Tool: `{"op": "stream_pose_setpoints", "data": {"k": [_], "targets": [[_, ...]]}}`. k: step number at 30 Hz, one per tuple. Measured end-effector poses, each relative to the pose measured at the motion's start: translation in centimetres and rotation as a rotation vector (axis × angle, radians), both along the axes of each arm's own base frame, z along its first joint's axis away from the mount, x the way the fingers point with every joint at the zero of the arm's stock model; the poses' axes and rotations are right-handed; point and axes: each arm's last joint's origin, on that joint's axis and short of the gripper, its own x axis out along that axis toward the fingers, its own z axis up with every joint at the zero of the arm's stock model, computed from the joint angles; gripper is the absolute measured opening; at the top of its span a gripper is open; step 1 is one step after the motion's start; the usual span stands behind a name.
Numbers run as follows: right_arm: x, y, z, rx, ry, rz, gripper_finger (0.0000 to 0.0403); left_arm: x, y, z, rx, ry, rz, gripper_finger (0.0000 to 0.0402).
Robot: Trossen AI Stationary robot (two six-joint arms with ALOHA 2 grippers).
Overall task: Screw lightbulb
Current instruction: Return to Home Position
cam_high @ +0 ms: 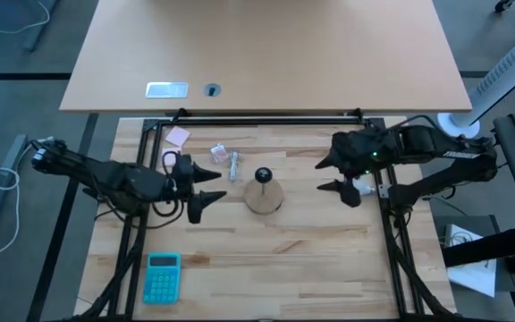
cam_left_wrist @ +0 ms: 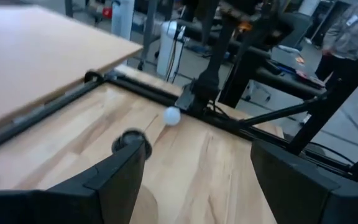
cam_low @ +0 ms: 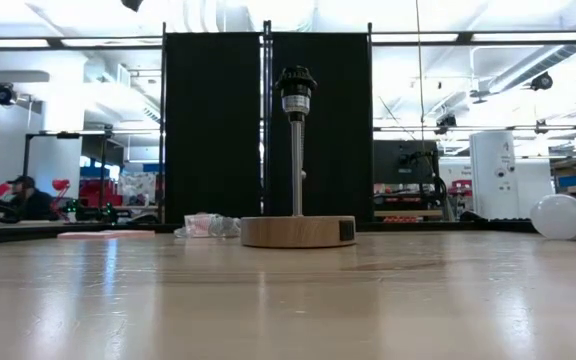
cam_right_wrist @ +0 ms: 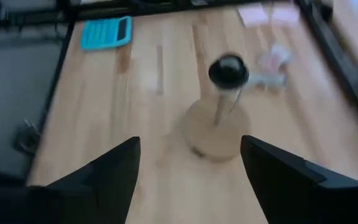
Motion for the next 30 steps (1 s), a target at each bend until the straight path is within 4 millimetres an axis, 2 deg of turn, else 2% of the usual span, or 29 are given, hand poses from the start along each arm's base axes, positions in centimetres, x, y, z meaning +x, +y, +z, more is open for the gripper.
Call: {"op": "stream_pose_setpoints", "data": {"k": [2, 4, 7, 10, 14, 19, 23, 30], "targets": [[-0.1, 0.0, 0.0, -0.060, -0.004, 0.047, 0.0276, 0.0, 0.0, 0.7, 0.038, -0.014, -0.011, 0.0284], [-0.3, 0.0, 0.2, -0.046, -0.011, 0.037, 0.0280, -0.1, 0.0, 1.5, 0.071, -0.025, -0.051, 0.0284], [-0.9, 0.0, 0.5, 0.016, -0.026, -0.005, 0.0284, -0.5, -0.4, 2.6, 0.118, -0.067, -0.227, 0.0284], [-2.2, -0.1, 1.1, 0.023, -0.066, 0.013, 0.0288, -0.9, -0.5, 3.5, 0.186, -0.160, -0.354, 0.0284], [-4.5, -0.2, 2.1, 0.000, -0.139, 0.049, 0.0291, -1.8, -0.2, 4.1, 0.235, -0.200, -0.358, 0.0284], [-7.3, -0.4, 3.2, 0.008, -0.229, 0.049, 0.0283, -2.8, 0.1, 4.2, 0.263, -0.209, -0.361, 0.0284], [-8.8, -0.4, 3.8, 0.029, -0.296, 0.061, 0.0278, -4.2, 0.6, 4.2, 0.255, -0.240, -0.355, 0.0284], [-9.4, -0.4, 4.2, 0.005, -0.394, 0.076, 0.0284, -6.6, 1.5, 2.5, 0.221, -0.299, -0.344, 0.0284]]}}
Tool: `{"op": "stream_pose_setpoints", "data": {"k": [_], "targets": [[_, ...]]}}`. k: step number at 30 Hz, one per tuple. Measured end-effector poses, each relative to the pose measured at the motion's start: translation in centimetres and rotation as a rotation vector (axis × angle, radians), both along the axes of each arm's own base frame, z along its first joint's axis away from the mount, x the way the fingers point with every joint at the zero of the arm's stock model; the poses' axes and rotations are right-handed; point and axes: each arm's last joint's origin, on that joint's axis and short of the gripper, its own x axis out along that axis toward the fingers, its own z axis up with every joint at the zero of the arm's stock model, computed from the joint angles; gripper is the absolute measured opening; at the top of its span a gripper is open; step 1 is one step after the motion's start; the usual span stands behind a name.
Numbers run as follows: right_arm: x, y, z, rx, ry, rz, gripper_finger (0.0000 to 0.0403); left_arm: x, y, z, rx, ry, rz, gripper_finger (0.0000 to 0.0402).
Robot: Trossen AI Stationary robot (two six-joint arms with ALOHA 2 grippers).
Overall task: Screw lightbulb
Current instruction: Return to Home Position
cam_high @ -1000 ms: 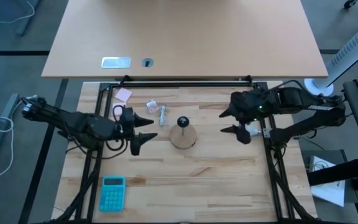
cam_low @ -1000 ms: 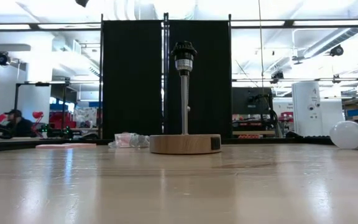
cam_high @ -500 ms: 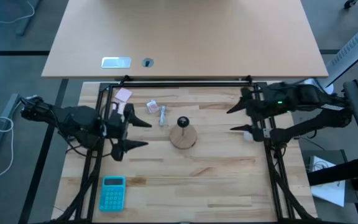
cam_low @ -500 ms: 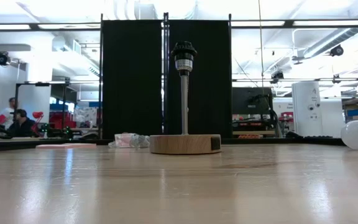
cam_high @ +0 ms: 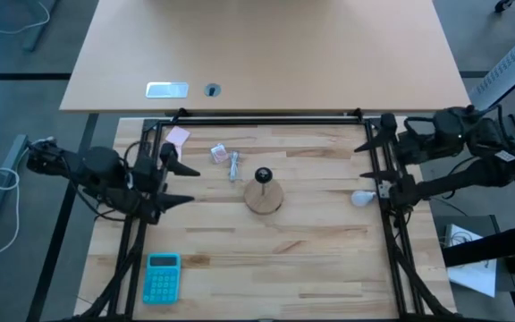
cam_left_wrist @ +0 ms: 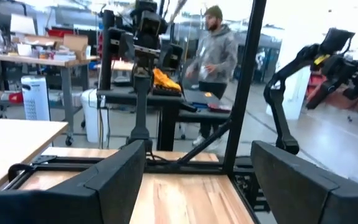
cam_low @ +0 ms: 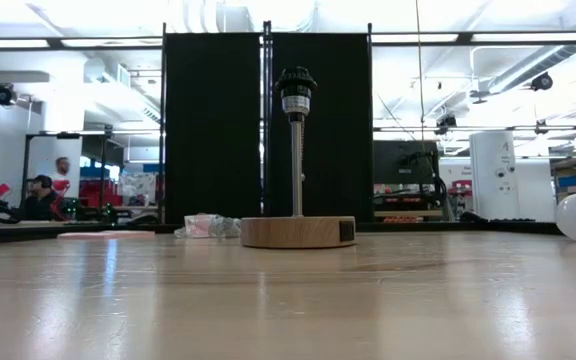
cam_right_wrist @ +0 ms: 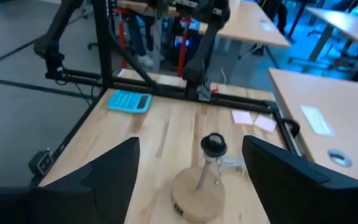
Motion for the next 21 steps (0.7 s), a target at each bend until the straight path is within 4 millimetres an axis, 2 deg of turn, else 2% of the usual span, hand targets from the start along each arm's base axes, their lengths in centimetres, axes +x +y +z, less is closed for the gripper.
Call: {"op": "stream_pose_setpoints", "data": {"k": [5, 14, 21], "targets": [[-0.1, 0.0, -0.1, -0.008, -0.074, 0.003, 0.0291, -1.0, 0.3, -1.8, -0.019, -0.088, 0.002, 0.0284], [-0.9, 0.0, -1.7, 0.052, -0.084, -0.006, 0.0278, -2.4, 0.9, -5.7, -0.072, -0.205, 0.002, 0.0284], [-2.3, -0.1, -2.4, 0.041, -0.231, 0.003, 0.0273, -3.8, 1.5, -7.6, -0.119, -0.255, 0.047, 0.0284]]}}
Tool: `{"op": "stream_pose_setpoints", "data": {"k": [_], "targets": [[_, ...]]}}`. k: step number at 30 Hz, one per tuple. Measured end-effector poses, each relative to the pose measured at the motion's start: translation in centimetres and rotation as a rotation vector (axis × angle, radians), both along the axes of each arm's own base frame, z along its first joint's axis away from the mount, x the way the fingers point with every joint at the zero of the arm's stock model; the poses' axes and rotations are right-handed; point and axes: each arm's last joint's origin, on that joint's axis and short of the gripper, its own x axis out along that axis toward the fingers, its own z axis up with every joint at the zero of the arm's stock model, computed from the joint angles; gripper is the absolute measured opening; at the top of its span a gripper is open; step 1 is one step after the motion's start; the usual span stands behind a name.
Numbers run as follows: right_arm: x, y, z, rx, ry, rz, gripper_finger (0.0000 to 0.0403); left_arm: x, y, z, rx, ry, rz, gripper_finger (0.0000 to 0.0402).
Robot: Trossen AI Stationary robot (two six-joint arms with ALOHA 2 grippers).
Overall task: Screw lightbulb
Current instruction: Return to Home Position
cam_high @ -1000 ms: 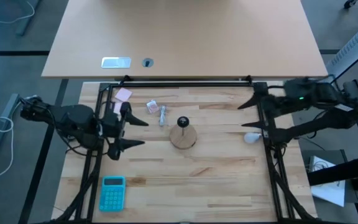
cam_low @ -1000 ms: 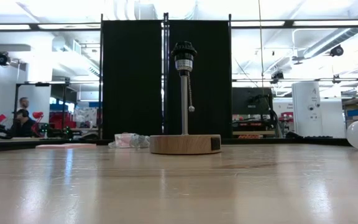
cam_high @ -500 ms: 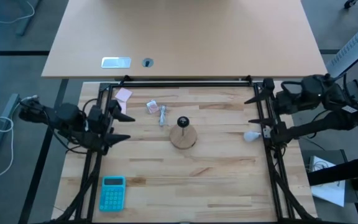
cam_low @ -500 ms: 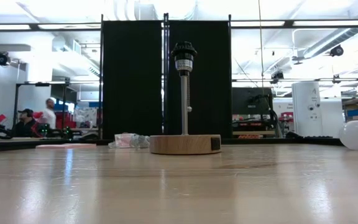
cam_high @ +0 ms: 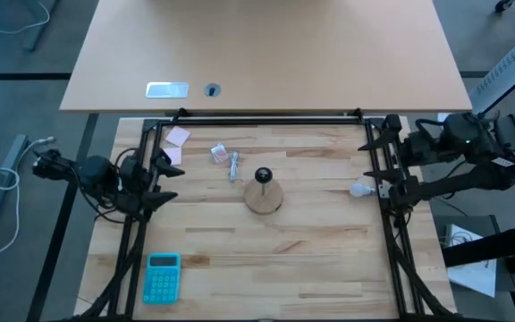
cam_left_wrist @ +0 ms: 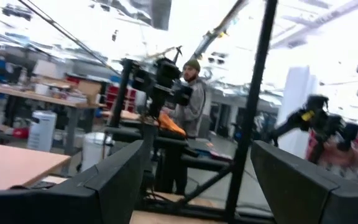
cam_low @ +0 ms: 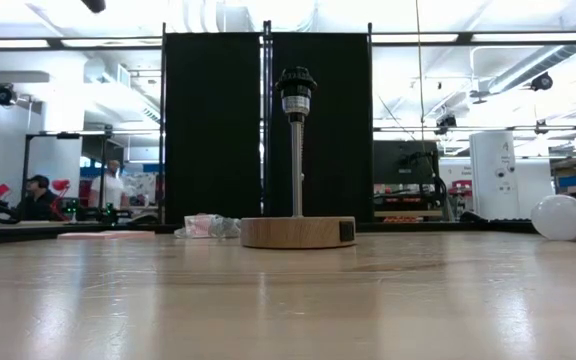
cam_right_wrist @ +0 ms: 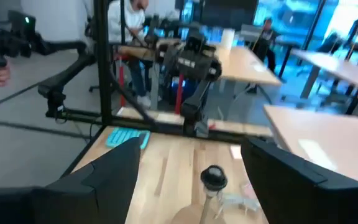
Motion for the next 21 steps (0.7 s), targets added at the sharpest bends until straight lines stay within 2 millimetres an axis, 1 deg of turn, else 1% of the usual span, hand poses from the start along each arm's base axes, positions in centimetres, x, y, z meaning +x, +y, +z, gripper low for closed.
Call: {"op": "stream_pose_setpoints", "data": {"k": [4, 9, 14, 18, 21], "targets": [[-0.7, 0.0, -1.1, 0.003, -0.083, -0.001, 0.0279, -0.6, 0.3, -0.7, -0.012, -0.017, 0.014, 0.0284], [-1.0, -0.1, -3.4, 0.017, -0.147, 0.000, 0.0284, -1.2, 0.4, -1.6, -0.014, -0.042, 0.006, 0.0284], [-1.5, -0.1, -5.9, 0.066, -0.141, 0.001, 0.0280, -1.6, 0.3, -2.6, 0.045, -0.067, -0.065, 0.0284], [-2.2, -0.2, -7.6, 0.094, -0.152, -0.001, 0.0273, -2.2, 0.5, -3.6, 0.038, -0.085, -0.055, 0.0284], [-2.8, -0.2, -8.7, 0.106, -0.197, -0.004, 0.0270, -2.6, 0.7, -4.5, 0.036, -0.107, -0.041, 0.0284]]}}
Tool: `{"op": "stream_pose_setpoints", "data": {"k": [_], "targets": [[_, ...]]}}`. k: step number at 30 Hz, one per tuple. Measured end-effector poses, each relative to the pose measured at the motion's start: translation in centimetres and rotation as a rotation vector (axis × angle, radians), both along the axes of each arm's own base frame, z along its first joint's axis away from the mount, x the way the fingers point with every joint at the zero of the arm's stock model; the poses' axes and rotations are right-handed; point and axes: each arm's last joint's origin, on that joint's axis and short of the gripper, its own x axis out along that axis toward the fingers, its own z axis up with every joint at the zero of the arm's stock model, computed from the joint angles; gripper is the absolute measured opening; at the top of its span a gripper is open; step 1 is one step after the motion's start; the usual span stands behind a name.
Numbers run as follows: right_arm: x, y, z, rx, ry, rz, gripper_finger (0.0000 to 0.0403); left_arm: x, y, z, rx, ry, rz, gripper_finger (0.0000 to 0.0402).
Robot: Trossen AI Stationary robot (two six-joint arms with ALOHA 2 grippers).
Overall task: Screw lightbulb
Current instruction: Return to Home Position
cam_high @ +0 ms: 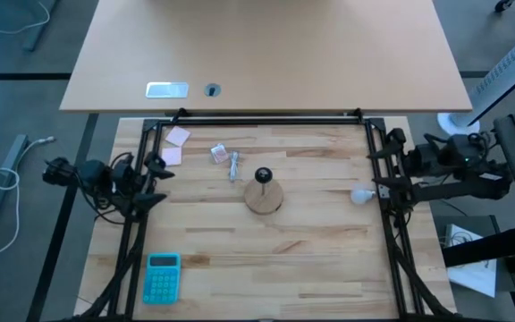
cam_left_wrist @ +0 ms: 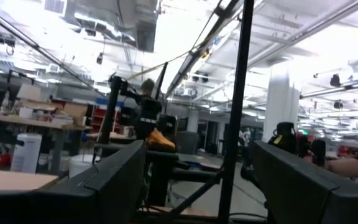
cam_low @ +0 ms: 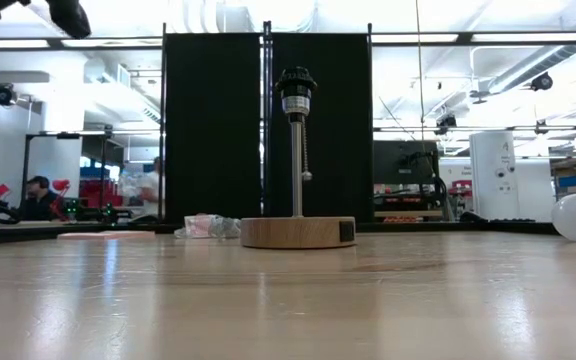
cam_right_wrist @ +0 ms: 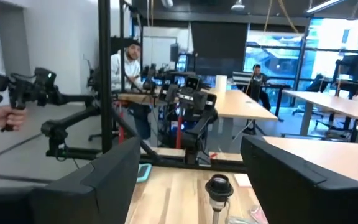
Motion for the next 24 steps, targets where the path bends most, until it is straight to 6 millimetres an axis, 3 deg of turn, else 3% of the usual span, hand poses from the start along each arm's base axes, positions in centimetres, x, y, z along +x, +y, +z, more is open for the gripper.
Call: {"op": "stream_pose_setpoints", "data": {"k": [6, 11, 24], "targets": [[-1.3, -0.1, -1.8, 0.014, -0.167, 0.000, 0.0278, -0.3, 0.1, -1.7, 0.038, -0.021, 0.030, 0.0284], [-2.0, -0.1, -3.6, 0.074, -0.203, 0.018, 0.0284, 0.6, -0.2, -3.0, 0.098, 0.072, 0.046, 0.0284], [0.8, 0.1, -6.8, 0.042, -0.250, 0.018, 0.0273, 1.9, -0.6, -3.8, 0.098, 0.174, 0.033, 0.0284]]}}
